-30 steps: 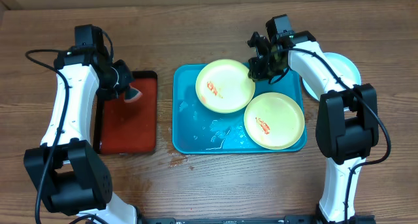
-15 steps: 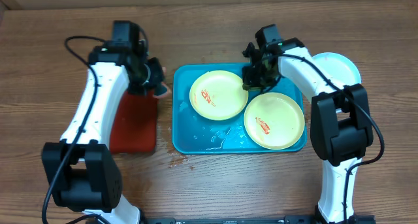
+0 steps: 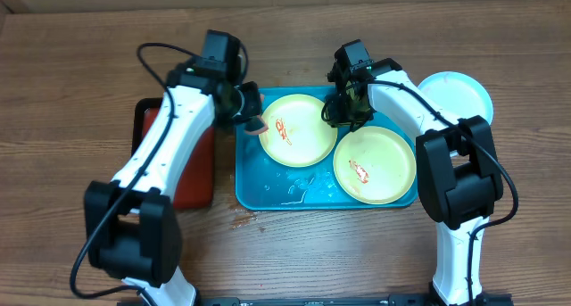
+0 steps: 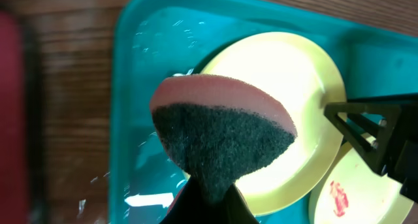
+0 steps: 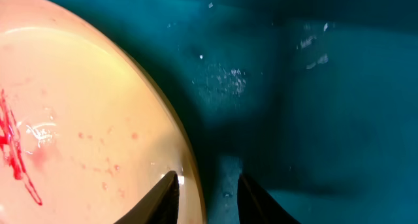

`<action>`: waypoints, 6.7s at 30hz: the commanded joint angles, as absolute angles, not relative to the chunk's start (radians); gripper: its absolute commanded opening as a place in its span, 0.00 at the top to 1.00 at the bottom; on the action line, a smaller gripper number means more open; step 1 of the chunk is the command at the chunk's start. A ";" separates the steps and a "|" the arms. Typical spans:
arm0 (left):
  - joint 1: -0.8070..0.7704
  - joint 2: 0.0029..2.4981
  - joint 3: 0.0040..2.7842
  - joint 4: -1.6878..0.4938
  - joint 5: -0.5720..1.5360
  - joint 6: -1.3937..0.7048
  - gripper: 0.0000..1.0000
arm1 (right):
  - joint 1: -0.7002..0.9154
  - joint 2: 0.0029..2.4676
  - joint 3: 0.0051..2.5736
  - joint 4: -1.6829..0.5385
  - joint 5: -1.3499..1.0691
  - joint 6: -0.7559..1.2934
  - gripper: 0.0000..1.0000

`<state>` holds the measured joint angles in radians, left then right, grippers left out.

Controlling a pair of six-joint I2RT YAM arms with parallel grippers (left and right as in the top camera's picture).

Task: Clean dirty plates on tray and stack at the side
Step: 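Move the sponge with the left gripper onto the yellow plate, then scrub the yellow plate with the left-held sponge while the right gripper holds it, then return the sponge to the water tray and lift the yellow plate rightward, then lower the yellow plate onto the white plate and open the right gripper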

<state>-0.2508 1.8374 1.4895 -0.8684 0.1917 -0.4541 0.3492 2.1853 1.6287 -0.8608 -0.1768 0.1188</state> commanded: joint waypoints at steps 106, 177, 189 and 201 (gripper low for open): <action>-0.365 2.197 1.843 -1.101 -0.281 -0.494 0.96 | 0.352 2.232 1.633 -0.869 -0.201 0.165 0.96; 0.072 2.158 2.119 -1.435 -0.156 -0.535 0.96 | -0.365 1.999 1.694 -0.973 -0.321 0.109 0.96; 0.069 2.158 2.119 -1.428 -0.156 -0.535 0.96 | -0.492 2.090 1.662 -0.981 -0.329 0.109 0.96; 0.069 2.158 2.119 -1.428 -0.156 -0.535 0.96 | -0.485 2.090 1.643 -1.029 -0.248 0.109 0.65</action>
